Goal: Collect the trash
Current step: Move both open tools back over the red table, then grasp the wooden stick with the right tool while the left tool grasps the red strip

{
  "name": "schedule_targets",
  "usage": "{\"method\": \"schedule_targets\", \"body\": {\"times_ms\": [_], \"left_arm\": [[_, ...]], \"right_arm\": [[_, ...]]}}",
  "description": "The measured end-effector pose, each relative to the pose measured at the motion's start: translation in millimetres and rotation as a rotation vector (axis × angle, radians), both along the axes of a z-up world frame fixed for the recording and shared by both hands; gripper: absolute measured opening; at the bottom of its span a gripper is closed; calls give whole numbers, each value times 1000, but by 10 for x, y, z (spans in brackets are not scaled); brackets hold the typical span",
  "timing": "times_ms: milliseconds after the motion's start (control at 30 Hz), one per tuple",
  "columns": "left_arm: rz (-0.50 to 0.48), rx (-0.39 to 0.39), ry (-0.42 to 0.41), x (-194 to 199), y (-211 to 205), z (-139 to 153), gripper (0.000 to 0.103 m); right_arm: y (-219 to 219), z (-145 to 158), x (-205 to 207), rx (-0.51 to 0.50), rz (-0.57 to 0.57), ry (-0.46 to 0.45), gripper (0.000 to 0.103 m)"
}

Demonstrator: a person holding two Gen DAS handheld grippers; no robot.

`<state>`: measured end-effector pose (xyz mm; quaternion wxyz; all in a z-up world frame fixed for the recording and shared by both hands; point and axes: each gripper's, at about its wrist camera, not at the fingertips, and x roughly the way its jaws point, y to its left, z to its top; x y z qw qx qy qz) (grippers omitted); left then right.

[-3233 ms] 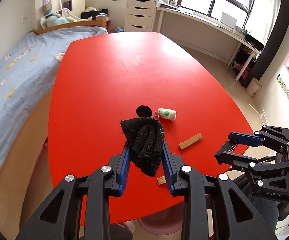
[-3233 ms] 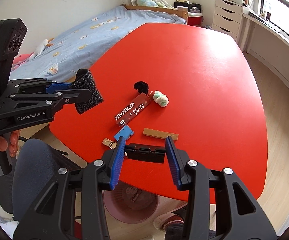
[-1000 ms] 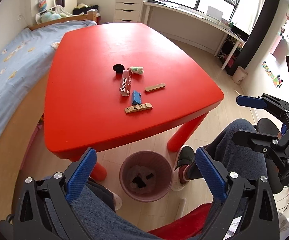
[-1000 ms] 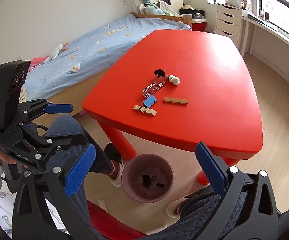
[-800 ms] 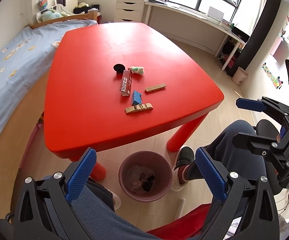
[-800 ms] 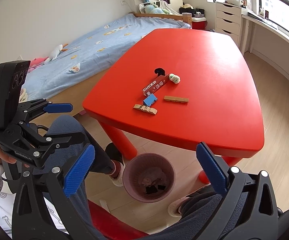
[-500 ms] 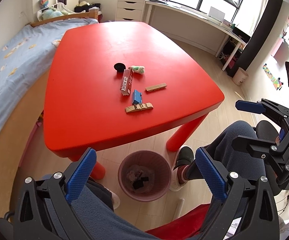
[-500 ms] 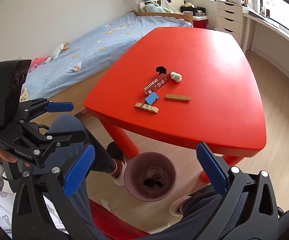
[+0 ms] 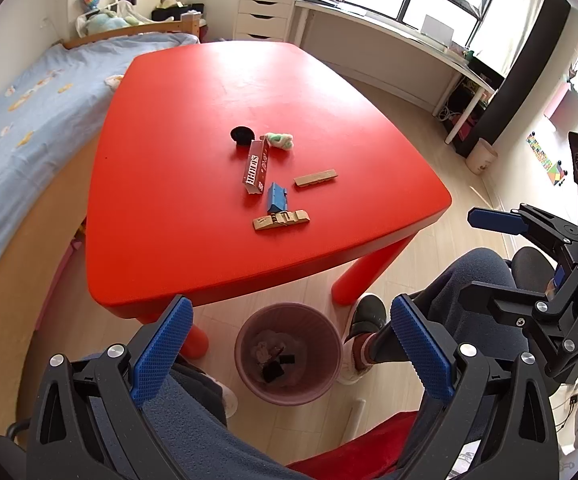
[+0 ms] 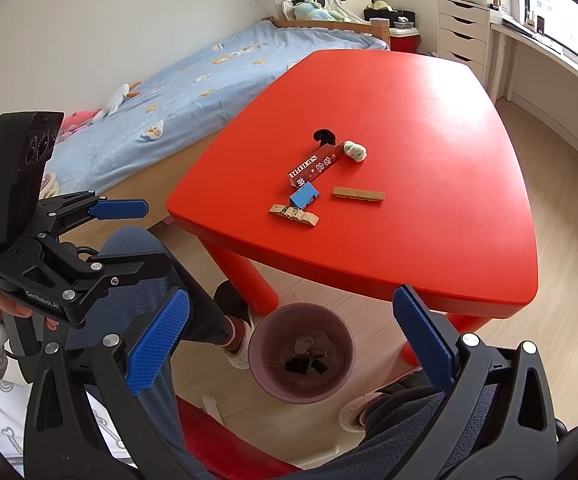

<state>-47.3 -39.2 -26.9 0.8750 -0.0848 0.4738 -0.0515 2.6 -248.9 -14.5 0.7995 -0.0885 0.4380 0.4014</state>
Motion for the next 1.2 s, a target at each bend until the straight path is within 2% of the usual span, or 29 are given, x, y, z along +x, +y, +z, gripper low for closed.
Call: {"method": "schedule_targets", "body": {"times_ms": [267, 667, 900, 1200], "left_arm": [[5, 0, -19, 157, 78, 70, 95], [-10, 31, -34, 633, 223, 201, 95], [-36, 50, -6, 981, 279, 162, 95], [-51, 34, 65, 1441, 334, -47, 95]], "right_arm": [[47, 29, 146, -15, 35, -11, 100], [248, 108, 627, -86, 136, -45, 100], [405, -3, 951, -138, 240, -35, 100], [656, -217, 1257, -223, 393, -52, 100]]}}
